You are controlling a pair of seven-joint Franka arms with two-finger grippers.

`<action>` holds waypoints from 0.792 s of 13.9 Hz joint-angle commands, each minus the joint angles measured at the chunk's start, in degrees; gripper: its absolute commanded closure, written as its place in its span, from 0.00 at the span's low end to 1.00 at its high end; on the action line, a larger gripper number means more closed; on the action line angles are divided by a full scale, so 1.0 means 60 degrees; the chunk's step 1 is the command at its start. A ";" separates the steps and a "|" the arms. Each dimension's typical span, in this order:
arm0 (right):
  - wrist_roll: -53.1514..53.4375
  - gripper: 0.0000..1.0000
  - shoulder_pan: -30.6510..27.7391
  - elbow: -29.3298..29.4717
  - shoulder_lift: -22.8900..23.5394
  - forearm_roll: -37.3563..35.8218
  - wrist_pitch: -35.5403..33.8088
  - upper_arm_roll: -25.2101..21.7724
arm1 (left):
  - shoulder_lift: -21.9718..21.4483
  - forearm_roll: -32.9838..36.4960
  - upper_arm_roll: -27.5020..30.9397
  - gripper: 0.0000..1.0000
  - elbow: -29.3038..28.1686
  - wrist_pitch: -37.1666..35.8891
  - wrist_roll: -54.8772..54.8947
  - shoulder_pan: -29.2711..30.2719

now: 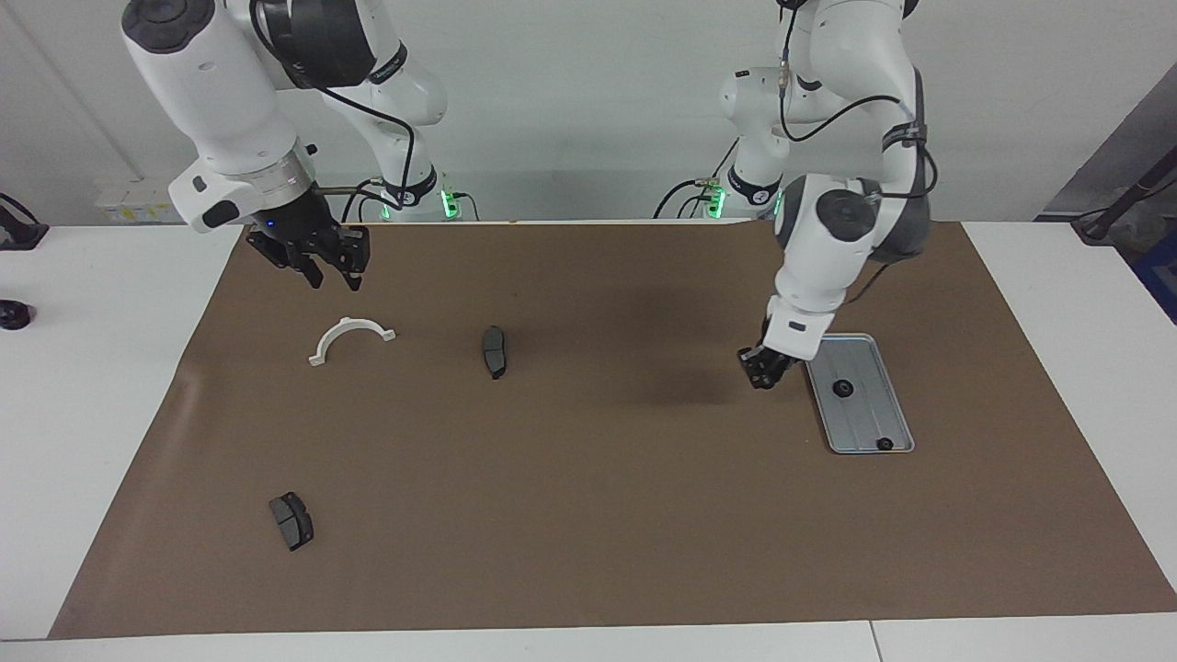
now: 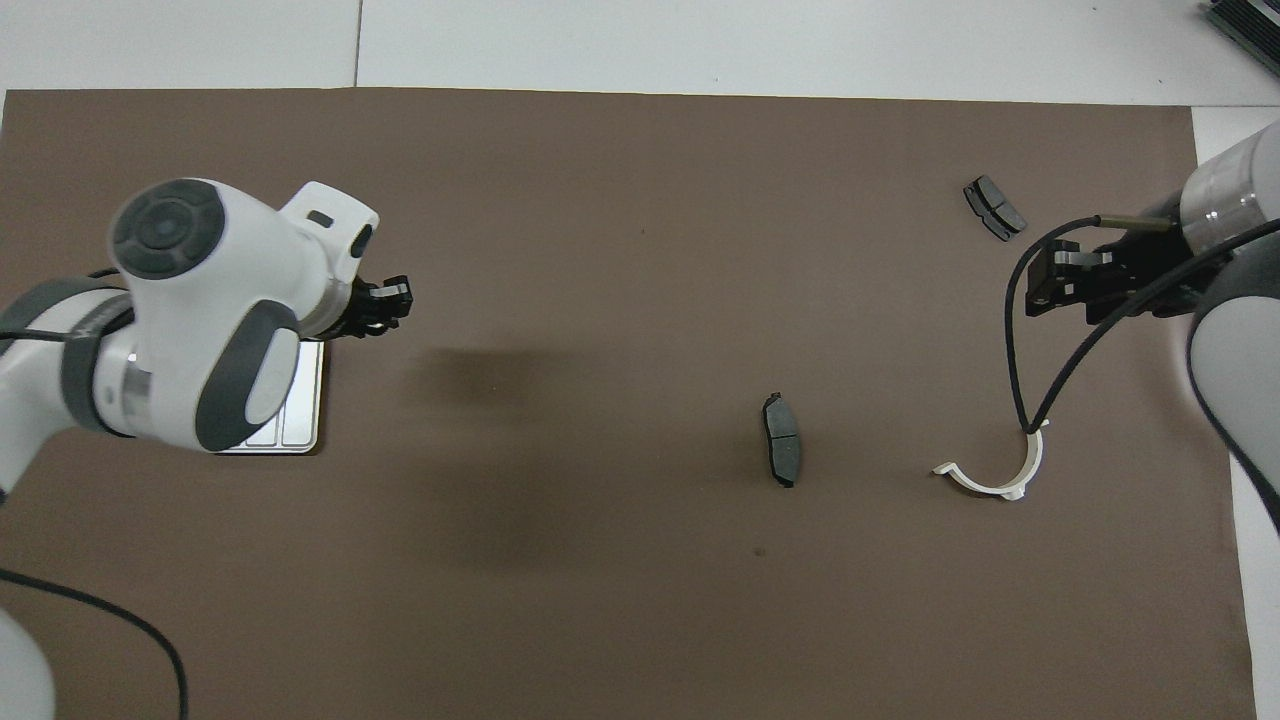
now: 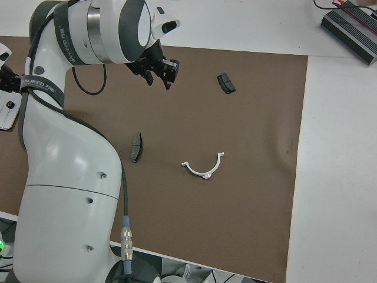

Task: Pick bearing gear from pile to tray
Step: 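Lower the third gear into the tray and open the left gripper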

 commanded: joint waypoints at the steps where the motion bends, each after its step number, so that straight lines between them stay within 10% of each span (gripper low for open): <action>1: -0.0635 0.48 -0.0652 -0.0253 -0.0264 0.0468 -0.0068 0.0071 | -0.0351 -0.0451 -0.0084 1.00 -0.0376 -0.0219 0.2174 0.1341; 11: -0.1955 0.43 0.1117 -0.0224 -0.0572 0.0776 -0.0610 -0.3150 | -0.0219 -0.0452 -0.0026 0.98 -0.3056 0.3400 0.4319 0.2590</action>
